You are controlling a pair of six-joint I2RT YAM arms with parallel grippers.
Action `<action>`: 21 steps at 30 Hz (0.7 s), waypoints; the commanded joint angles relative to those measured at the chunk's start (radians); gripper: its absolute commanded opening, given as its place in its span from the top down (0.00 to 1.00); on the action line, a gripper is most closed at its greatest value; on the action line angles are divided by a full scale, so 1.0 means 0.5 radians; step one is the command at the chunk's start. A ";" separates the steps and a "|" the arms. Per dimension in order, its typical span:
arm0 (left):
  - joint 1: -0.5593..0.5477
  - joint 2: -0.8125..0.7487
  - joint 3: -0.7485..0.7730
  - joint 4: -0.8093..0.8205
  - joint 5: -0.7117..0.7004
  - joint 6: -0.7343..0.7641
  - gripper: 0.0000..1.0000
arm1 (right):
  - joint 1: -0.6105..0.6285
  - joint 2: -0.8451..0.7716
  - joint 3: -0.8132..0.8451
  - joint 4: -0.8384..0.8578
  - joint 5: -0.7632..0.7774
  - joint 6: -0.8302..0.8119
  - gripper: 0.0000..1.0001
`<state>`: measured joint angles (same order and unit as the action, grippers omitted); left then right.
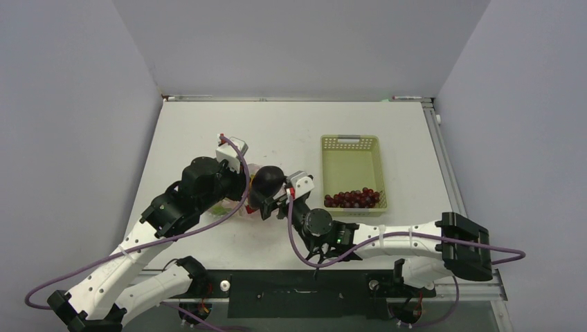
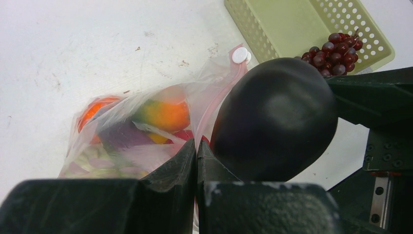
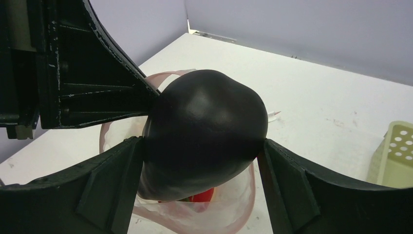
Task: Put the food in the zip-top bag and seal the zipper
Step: Place the fake vegetable in the zipper food storage bag.
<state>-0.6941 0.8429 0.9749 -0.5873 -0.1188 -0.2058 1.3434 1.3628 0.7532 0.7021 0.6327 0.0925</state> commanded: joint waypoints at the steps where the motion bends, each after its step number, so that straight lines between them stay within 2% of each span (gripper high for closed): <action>1: -0.007 -0.009 0.026 0.095 0.015 -0.012 1.00 | 0.016 0.042 0.018 0.156 0.026 0.253 0.61; 11: -0.007 -0.011 0.025 0.097 0.019 -0.012 1.00 | 0.014 0.172 0.089 0.046 0.118 0.670 0.61; 21: -0.008 -0.014 0.025 0.095 0.033 -0.012 1.00 | 0.020 0.376 0.269 -0.106 0.006 0.817 0.61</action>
<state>-0.6941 0.8429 0.9749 -0.5880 -0.1184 -0.2058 1.3434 1.5269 0.8089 0.6651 0.6643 0.4469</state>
